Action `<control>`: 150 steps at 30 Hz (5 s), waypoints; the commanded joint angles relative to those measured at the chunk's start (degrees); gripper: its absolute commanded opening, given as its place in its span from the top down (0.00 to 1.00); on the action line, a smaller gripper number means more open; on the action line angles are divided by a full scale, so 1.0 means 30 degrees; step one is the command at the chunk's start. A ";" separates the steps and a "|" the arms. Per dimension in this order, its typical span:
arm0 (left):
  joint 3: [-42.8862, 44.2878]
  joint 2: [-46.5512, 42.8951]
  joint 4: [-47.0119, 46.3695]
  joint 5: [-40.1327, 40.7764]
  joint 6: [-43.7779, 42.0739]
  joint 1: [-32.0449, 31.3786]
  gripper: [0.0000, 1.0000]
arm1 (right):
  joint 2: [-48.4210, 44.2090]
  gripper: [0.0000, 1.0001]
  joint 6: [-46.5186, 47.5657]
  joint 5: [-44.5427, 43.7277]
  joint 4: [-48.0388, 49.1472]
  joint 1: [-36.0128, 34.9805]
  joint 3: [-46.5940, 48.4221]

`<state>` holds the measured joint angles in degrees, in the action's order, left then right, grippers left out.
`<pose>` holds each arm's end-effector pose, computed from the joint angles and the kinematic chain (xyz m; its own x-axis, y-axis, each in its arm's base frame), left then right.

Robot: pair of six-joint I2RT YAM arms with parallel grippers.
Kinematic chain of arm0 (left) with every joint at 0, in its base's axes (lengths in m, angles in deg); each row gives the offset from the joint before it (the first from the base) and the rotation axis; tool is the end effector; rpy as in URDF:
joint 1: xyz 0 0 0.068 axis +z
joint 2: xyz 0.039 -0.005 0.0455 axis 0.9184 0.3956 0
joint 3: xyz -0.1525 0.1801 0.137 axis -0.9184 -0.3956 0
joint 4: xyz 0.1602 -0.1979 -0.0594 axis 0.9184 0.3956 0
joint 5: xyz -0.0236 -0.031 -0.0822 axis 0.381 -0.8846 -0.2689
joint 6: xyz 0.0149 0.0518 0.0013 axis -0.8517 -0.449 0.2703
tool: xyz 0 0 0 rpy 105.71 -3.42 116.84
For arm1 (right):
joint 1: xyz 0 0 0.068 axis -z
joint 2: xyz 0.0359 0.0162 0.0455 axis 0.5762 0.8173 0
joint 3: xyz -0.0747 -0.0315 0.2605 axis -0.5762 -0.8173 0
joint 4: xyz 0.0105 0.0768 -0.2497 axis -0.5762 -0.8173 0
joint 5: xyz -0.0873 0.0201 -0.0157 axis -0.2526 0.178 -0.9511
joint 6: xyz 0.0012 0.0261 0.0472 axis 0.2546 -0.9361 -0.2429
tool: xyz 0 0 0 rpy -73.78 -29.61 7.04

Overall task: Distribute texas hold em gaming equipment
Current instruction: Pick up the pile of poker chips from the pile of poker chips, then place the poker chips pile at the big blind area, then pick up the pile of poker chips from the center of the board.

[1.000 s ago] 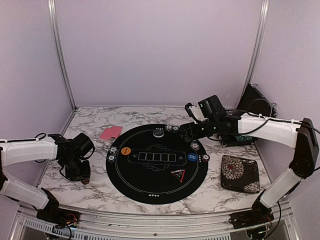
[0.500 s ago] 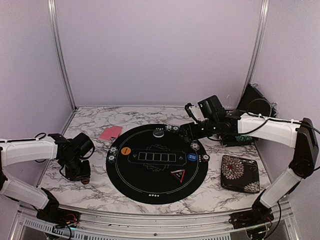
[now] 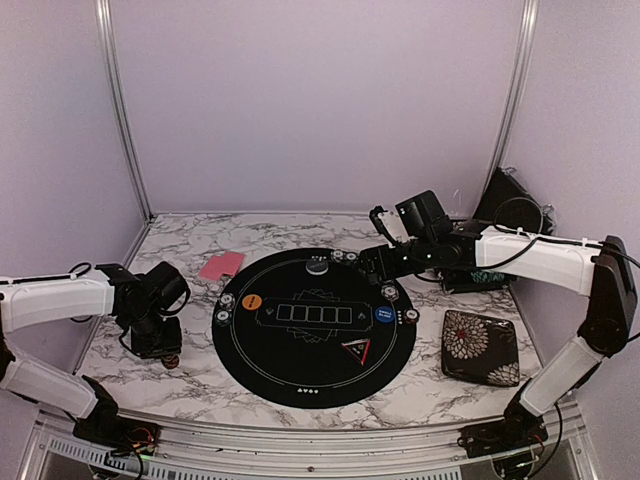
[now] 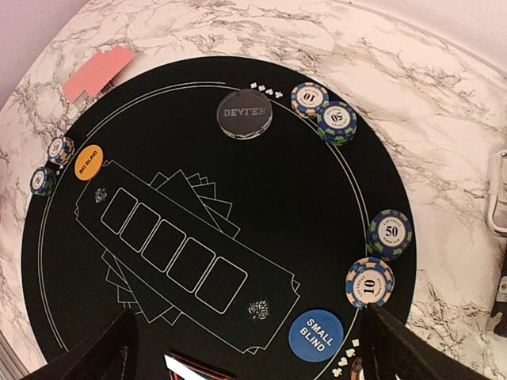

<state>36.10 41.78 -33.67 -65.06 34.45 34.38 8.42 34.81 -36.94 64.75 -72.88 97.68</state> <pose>0.1757 -0.1048 0.1760 -0.9290 -0.2695 -0.2535 -0.2637 0.9629 -0.0573 0.2715 0.2109 0.2625 -0.6776 -0.2348 -0.6969 -0.4817 0.8578 0.1792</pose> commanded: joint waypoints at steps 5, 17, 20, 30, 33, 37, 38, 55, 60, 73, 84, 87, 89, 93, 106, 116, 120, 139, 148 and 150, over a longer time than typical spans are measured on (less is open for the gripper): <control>0.1354 0.0295 0.0851 0.0195 -0.0381 -0.0195 0.57 | 0.0227 0.06 0.0097 0.0096 0.0530 0.0056 0.0207; 0.3238 0.2108 0.0721 0.0312 -0.0455 -0.0922 0.57 | 0.0003 0.06 0.0098 0.0037 0.0504 0.0142 0.0019; 0.3809 0.2753 0.0528 0.0290 -0.0554 -0.1125 0.57 | -0.0079 0.06 0.0098 0.0001 0.0501 0.0197 -0.0068; 0.5512 0.5114 -0.0537 -0.0138 -0.0742 -0.1793 0.57 | -0.0510 0.06 0.0112 -0.0037 0.0462 0.0425 -0.0441; 0.6010 0.5869 -0.0822 -0.0227 -0.0861 -0.1952 0.57 | -0.0631 0.06 0.0115 -0.0038 0.0441 0.0537 -0.0558; 0.6653 0.6969 -0.1216 -0.0384 -0.0978 -0.2165 0.57 | -0.0738 0.06 0.0119 -0.0040 0.0414 0.0651 -0.0683; 0.6813 0.7240 -0.1297 -0.0423 -0.1017 -0.2216 0.57 | -0.0780 0.06 0.0141 -0.0038 0.0413 0.0671 -0.0712; 0.7874 0.9698 -0.2198 -0.0805 -0.1287 -0.2588 0.57 | -0.1033 0.06 0.0303 0.0095 0.0401 0.1096 -0.0992; 0.7968 0.9997 -0.2314 -0.0842 -0.1300 -0.2645 0.57 | -0.1061 0.06 0.0330 0.0118 0.0413 0.1156 -0.1042; 0.7863 1.0198 -0.2351 -0.0925 -0.1320 -0.2760 0.57 | -0.1180 0.06 0.0315 0.0153 0.0413 0.1249 -0.1110; 0.7679 1.0137 -0.2368 -0.0976 -0.1283 -0.2763 0.50 | -0.1179 0.06 0.0303 0.0182 0.0438 0.1259 -0.1139; 0.7677 1.0110 -0.2381 -0.0950 -0.1288 -0.2759 0.49 | -0.1180 0.06 0.0303 0.0178 0.0442 0.1271 -0.1139; 0.7651 1.0090 -0.2373 -0.0925 -0.1290 -0.2763 0.49 | -0.1166 0.06 0.0295 0.0184 0.0435 0.1257 -0.1139; 0.7618 0.9967 -0.2361 -0.0906 -0.1282 -0.2763 0.47 | -0.1180 0.06 0.0302 0.0171 0.0457 0.1270 -0.1139; 0.7472 0.9534 -0.2343 -0.0817 -0.1254 -0.2763 0.41 | -0.1073 0.06 0.0302 0.0233 0.0466 0.1278 -0.1110; 0.7413 0.8986 -0.2153 -0.0699 -0.1305 -0.2762 0.33 | -0.1033 0.06 0.0288 0.0207 0.0469 0.1256 -0.1110; 0.7398 0.8599 -0.1922 -0.0556 -0.1308 -0.2763 0.30 | -0.1004 0.06 0.0273 0.0225 0.0457 0.1259 -0.1139; 0.4978 0.3625 0.1069 0.0721 0.0672 -0.2758 0.22 | -0.1212 0.06 0.0216 0.0407 0.0639 0.1256 -0.1518; 0.2278 0.1122 0.1626 0.1376 0.2514 -0.2196 0.22 | -0.1205 0.06 0.0397 0.0898 0.0764 0.1261 -0.1579; 0.1913 0.0821 0.1670 0.1428 0.2692 -0.2079 0.22 | -0.1181 0.06 0.0443 0.0953 0.0764 0.1261 -0.1549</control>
<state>43.93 46.46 -31.55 -62.59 39.69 27.23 6.41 35.07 -35.04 65.93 -69.64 92.83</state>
